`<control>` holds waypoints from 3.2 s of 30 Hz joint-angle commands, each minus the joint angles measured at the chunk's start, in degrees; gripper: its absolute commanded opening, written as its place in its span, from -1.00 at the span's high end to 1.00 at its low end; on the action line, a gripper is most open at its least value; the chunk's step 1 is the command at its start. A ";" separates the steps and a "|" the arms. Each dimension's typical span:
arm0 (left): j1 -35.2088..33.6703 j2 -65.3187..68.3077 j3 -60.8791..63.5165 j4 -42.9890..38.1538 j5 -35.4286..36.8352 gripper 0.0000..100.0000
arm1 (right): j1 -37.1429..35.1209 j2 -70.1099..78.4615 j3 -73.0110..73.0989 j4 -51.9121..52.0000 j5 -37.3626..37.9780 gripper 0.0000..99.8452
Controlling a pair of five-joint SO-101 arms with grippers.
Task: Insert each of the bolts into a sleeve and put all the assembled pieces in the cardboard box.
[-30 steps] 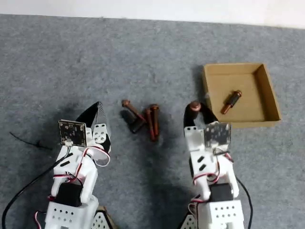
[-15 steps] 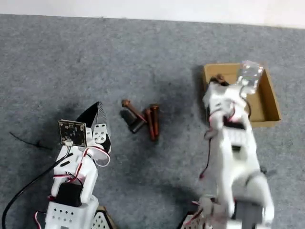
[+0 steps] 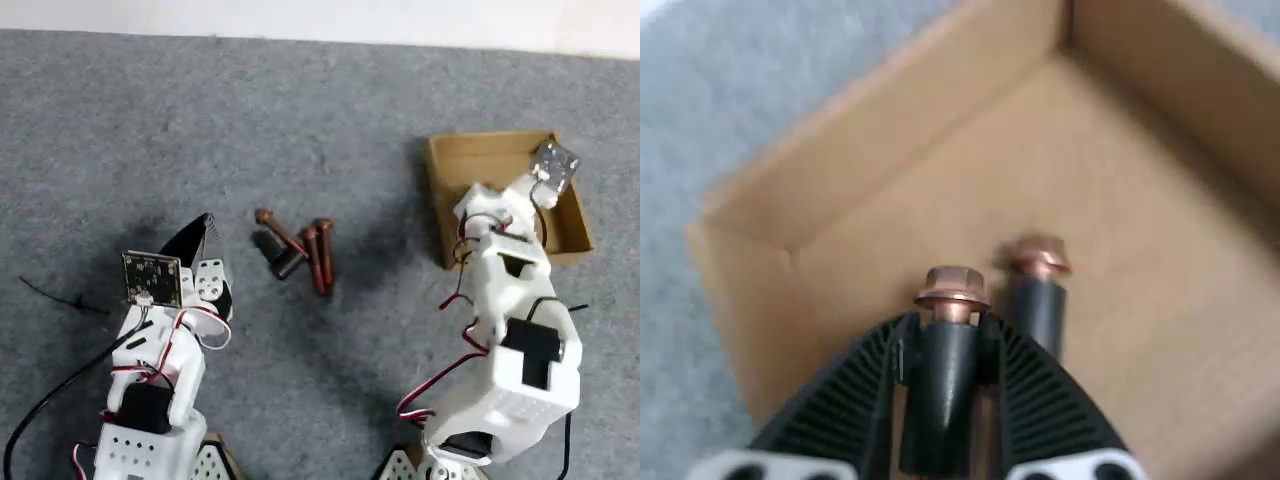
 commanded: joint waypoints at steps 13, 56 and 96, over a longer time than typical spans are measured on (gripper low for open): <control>-0.31 -0.75 1.10 0.00 -0.26 0.99 | -3.91 -1.01 -2.59 -1.54 5.71 0.67; -13.76 -0.66 1.10 -2.90 0.00 0.99 | -53.23 -34.59 17.45 18.07 5.63 0.52; -13.58 -0.75 1.10 -2.90 -0.26 0.99 | -52.62 0.75 -9.27 38.29 3.52 0.52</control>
